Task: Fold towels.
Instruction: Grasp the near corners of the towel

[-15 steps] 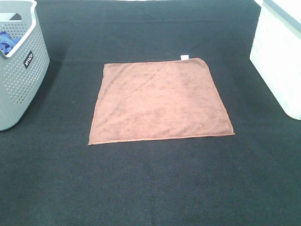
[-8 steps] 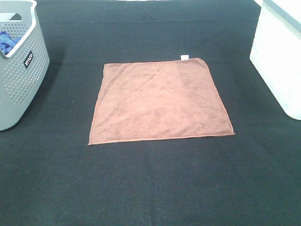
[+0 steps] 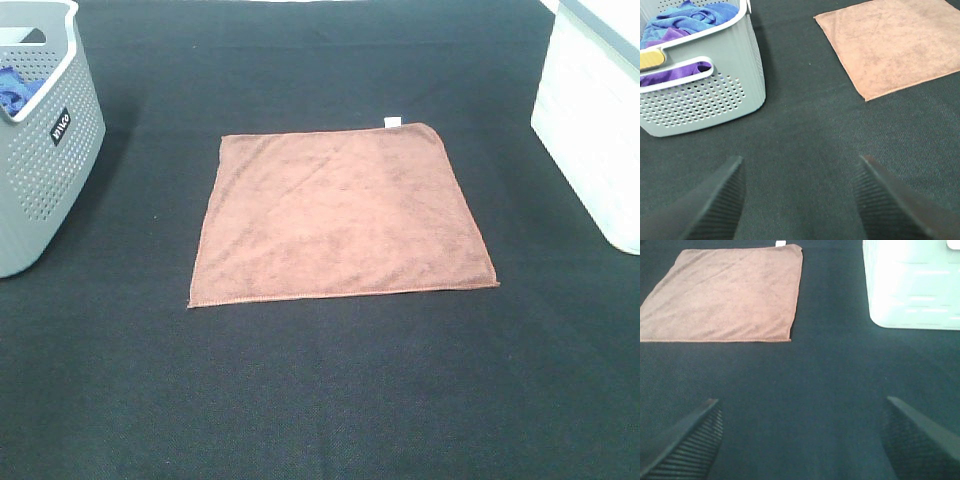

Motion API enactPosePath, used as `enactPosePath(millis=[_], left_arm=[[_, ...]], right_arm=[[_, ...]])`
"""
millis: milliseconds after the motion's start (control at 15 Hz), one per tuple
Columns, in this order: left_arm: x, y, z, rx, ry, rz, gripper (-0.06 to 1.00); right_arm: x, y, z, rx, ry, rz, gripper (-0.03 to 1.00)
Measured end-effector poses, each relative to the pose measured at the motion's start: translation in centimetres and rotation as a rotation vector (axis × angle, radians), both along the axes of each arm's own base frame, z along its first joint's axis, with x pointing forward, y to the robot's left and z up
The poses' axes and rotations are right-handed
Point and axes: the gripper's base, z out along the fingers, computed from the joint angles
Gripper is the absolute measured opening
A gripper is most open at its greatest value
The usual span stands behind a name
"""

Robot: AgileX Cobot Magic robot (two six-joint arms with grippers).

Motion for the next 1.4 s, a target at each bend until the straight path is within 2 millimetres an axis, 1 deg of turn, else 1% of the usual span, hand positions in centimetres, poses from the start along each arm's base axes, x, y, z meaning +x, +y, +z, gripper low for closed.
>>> enactPosePath(millis=[67, 133, 200, 267, 333, 467, 533, 600, 800, 933, 1067, 1133, 1200, 1267, 1400], left_arm=[[0.0, 0.0, 0.0, 0.0, 0.0, 0.0, 0.6], [0.1, 0.0, 0.7, -0.007, -0.066, 0.006, 0.58], [0.3, 0.0, 1.5, -0.024, -0.147, 0.009, 0.57], [0.7, -0.1, 2.6, -0.065, -0.276, 0.013, 0.57], [1.4, -0.1, 3.1, -0.106, -0.333, 0.015, 0.57], [3.5, -0.3, 3.5, -0.187, -0.334, 0.019, 0.57], [5.3, -0.6, 3.4, -0.27, -0.263, 0.014, 0.57], [6.7, -0.8, 3.1, -0.333, -0.186, 0.013, 0.57], [10.7, -1.8, 1.6, -0.534, 0.07, 0.02, 0.57], [13.8, -2.3, -0.2, -0.582, 0.239, 0.018, 0.57], [16.4, -2.9, -2.1, -0.622, 0.369, 0.0, 0.57], [16.4, -2.9, -2.1, -0.622, 0.369, 0.0, 0.57], [17.7, -3.2, -3.3, -0.662, 0.44, -0.006, 0.57], [19.2, -3.7, -5.1, -0.684, 0.521, -0.036, 0.57], [21.2, -4.0, -7.5, -0.739, 0.59, -0.033, 0.57]], right_arm=[[0.0, 0.0, 0.0, 0.0, 0.0, 0.0, 0.81], [0.7, 0.0, 0.7, 0.01, -0.027, -0.001, 0.81], [2.1, 0.0, 1.5, 0.019, -0.045, -0.007, 0.81], [3.2, 0.0, 1.8, 0.026, -0.044, -0.011, 0.81], [4.5, 0.0, 1.9, 0.032, -0.022, -0.015, 0.81], [7.2, 0.1, 1.8, 0.062, 0.031, -0.019, 0.8], [9.4, 0.2, 1.4, 0.109, 0.091, -0.027, 0.79], [10.7, 0.3, 0.9, 0.138, 0.13, -0.034, 0.79], [14.8, 0.5, -1.2, 0.18, 0.269, -0.038, 0.79], [17.2, 0.8, -2.6, 0.182, 0.369, -0.011, 0.79], [19.9, 1.2, -3.9, 0.163, 0.478, 0.047, 0.78], [19.9, 1.2, -3.9, 0.163, 0.478, 0.047, 0.78], [21.3, 1.4, -4.7, 0.167, 0.532, 0.075, 0.78], [23.3, 1.7, -5.7, 0.196, 0.596, 0.104, 0.78], [25.9, 2.2, -7.0, 0.245, 0.677, 0.131, 0.78]])
